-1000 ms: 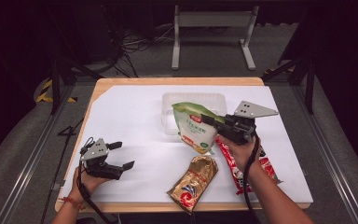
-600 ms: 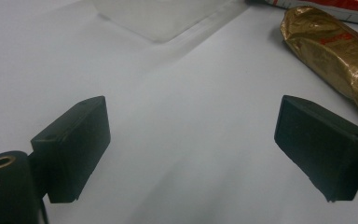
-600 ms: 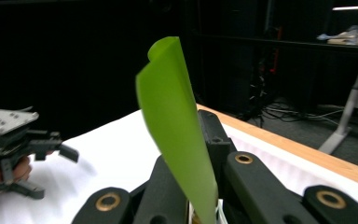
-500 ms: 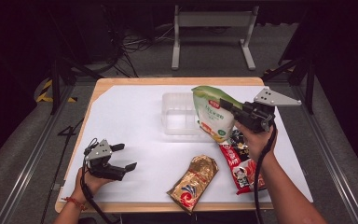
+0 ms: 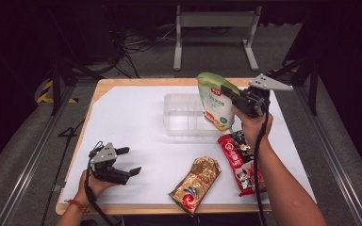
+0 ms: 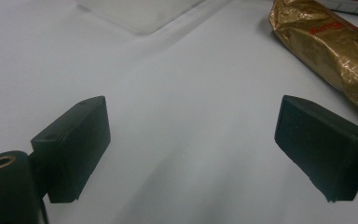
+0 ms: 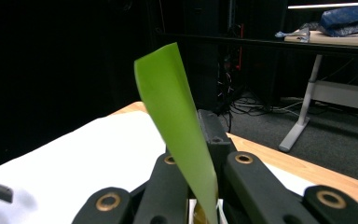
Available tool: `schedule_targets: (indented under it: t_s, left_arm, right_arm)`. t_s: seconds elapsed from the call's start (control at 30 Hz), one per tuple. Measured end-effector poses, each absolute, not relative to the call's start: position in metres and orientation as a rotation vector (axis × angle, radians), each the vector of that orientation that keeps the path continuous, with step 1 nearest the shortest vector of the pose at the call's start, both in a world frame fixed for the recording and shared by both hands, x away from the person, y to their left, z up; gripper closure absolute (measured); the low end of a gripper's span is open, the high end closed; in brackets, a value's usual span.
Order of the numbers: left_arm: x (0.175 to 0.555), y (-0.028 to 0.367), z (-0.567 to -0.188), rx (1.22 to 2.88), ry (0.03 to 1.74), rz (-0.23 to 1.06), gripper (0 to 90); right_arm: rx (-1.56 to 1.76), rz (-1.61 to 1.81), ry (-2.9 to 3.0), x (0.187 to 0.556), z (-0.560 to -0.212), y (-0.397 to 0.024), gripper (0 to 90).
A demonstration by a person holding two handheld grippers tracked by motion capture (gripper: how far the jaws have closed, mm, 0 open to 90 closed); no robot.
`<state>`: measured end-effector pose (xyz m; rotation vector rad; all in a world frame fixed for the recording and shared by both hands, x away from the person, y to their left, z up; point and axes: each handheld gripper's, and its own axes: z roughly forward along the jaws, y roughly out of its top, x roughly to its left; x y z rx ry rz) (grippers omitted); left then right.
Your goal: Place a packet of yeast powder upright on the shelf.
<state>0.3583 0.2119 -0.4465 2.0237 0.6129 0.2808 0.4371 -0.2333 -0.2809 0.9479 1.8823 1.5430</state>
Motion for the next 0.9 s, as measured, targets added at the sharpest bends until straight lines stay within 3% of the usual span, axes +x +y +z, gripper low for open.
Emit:
schedule_targets:
  t_s: [0.47, 0.9]
  left_arm:
    - [0.358, 0.21, -0.447, 2.024, 0.591, 0.264, 11.2]
    - [0.357, 0.209, -0.447, 2.024, 0.586, 0.256, 11.2]
  right_arm:
    - [1.03, 1.529, 1.878, 0.487, -0.312, -0.226, 89.3]
    - [1.056, 1.531, 1.893, 0.493, -0.328, -0.228, 89.0]
